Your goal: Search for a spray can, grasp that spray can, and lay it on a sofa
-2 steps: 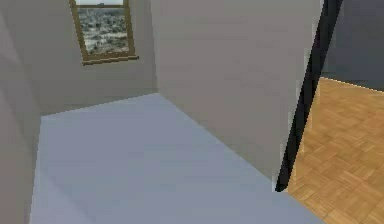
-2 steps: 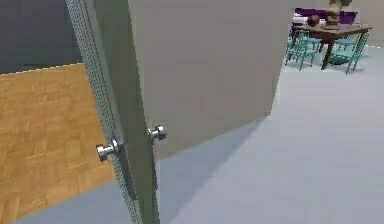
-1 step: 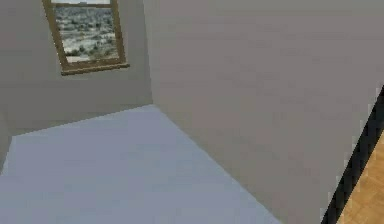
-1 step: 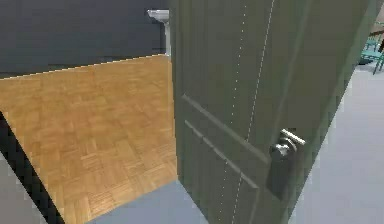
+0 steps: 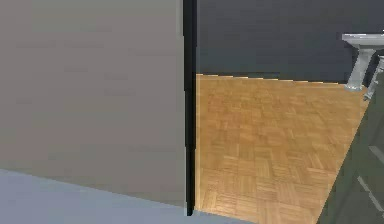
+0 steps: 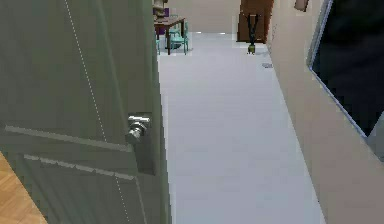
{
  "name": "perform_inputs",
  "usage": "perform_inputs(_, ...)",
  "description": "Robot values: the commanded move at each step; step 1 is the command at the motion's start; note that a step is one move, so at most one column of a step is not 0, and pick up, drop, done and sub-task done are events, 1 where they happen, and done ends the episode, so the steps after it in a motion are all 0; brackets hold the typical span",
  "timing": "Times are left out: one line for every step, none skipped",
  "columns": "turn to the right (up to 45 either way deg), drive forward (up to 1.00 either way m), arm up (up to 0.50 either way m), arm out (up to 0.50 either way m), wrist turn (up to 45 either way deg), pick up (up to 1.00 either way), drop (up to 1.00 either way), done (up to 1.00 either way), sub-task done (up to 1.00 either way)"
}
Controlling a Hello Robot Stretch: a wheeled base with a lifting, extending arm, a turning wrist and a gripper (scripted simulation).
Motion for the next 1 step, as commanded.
perform_inputs(18.0, 0.0, 0.0, 0.0, 0.0, 0.0, 0.0, 0.0, 0.0)
